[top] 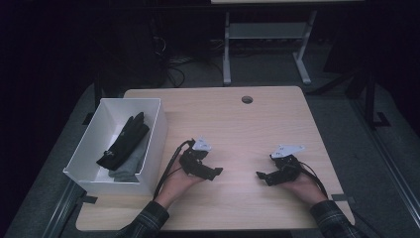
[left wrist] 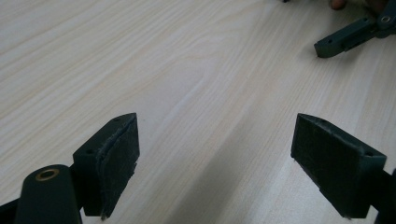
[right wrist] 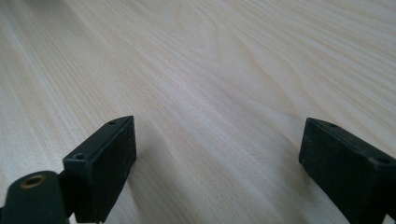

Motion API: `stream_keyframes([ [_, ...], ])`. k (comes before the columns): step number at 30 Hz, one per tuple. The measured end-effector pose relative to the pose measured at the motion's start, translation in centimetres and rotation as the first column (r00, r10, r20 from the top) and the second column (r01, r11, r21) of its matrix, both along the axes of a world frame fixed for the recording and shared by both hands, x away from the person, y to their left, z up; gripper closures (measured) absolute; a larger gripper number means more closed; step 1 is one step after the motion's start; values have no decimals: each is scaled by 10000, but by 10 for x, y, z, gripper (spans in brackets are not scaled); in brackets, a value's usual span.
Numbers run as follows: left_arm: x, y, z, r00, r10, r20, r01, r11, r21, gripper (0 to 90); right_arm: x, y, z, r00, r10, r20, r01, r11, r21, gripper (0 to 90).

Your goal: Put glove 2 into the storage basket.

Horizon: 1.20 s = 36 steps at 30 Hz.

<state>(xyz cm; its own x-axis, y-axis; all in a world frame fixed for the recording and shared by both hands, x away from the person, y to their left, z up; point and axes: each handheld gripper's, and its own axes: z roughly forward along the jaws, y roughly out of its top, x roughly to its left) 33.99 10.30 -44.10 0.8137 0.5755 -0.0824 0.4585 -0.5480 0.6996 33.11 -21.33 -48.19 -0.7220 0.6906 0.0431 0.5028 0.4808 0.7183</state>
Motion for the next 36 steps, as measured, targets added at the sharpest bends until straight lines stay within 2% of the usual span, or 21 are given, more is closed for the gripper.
stream_keyframes([
  [5,-1,-2,-8,9999,33,98,-33,10000,4,150,0,0,0,10000,8,1,-8,10000,-2,110],
  [10,-1,-3,-22,9996,16,270,-27,9992,405,150,0,0,0,10000,26,7,-26,10000,-8,110],
  [14,0,-3,-30,9997,10,232,-25,9981,616,141,0,0,0,10000,36,6,-36,10000,-8,110],
  [18,-1,-3,-32,9993,22,377,-44,9982,595,130,0,0,0,10000,58,2,-58,10000,-3,110],
  [20,-3,-2,-35,9976,26,691,-64,9985,547,127,0,0,0,10000,71,10,-71,10000,1,110],
  [21,-3,-1,-37,9967,23,815,-53,9993,365,127,0,0,0,10000,71,10,-71,10000,1,110],
  [36,-4,-1,-37,9967,-14,815,-10,9995,304,127,-1,0,0,10000,75,7,-75,10000,-2,110],
])
